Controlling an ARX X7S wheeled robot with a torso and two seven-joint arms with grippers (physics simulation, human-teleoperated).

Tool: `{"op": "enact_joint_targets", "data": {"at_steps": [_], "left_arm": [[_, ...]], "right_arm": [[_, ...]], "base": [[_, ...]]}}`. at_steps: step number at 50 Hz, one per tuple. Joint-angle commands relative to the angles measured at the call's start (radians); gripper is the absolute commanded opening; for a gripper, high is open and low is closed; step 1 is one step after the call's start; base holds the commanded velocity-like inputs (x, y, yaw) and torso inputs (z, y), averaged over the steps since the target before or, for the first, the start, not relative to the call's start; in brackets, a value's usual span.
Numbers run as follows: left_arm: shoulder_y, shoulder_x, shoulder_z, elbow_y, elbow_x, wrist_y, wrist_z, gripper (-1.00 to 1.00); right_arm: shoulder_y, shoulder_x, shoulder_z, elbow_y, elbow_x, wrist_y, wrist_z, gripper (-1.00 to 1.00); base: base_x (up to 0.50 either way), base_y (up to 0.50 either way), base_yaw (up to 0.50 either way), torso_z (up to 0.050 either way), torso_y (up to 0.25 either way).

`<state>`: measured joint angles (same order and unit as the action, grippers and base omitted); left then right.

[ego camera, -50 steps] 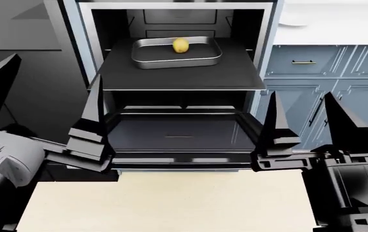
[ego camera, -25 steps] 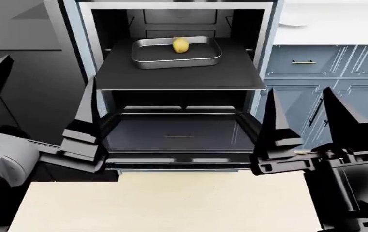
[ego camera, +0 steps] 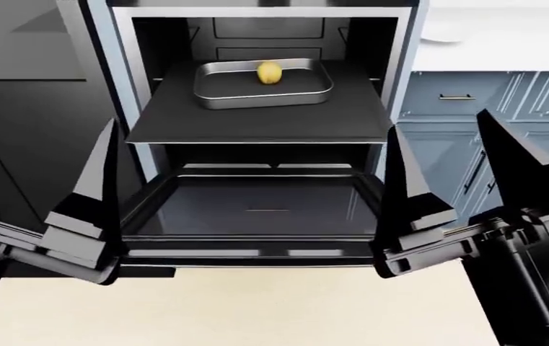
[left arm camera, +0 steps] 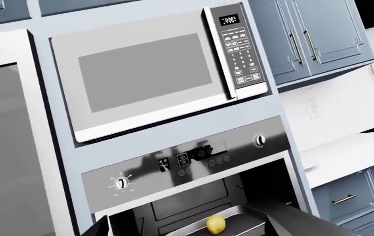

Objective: Pick the potato from the top rack in the oven and place it on the plate on the counter.

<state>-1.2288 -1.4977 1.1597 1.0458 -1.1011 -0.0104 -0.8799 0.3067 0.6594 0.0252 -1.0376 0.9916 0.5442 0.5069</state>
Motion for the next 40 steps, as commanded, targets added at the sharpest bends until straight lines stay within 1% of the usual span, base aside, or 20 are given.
{"op": "enact_joint_targets", "data": {"at_steps": [1, 6, 20, 27, 40], "left_arm": [[-0.067, -0.073, 0.074, 0.001, 0.001, 0.071, 0.071, 1.0], [-0.052, -0.073, 0.088, 0.001, 0.025, 0.091, 0.071, 1.0], [-0.047, -0.073, 0.088, 0.001, 0.027, 0.085, 0.082, 1.0], [-0.046, -0.073, 0.087, 0.001, 0.03, 0.086, 0.084, 1.0], [-0.041, -0.072, 0.09, 0.001, 0.041, 0.086, 0.092, 1.0]], "right_arm": [[0.061, 0.087, -0.057, -0.003, 0.069, -0.033, 0.034, 1.0], [0.07, 0.112, -0.085, -0.006, 0.068, -0.056, 0.048, 1.0], [0.081, 0.196, -0.191, -0.005, 0.061, -0.142, 0.072, 1.0], [0.088, 0.213, -0.228, -0.001, 0.049, -0.16, 0.072, 1.0], [0.072, 0.226, -0.242, 0.015, 0.042, -0.194, 0.069, 1.0]], "base": [[0.27, 0.0, 0.0, 0.0, 0.0], [0.29, 0.01, 0.0, 0.0, 0.0], [0.29, 0.06, 0.0, 0.0, 0.0], [0.19, 0.14, 0.0, 0.0, 0.0], [0.13, 0.17, 0.0, 0.0, 0.0]]}}
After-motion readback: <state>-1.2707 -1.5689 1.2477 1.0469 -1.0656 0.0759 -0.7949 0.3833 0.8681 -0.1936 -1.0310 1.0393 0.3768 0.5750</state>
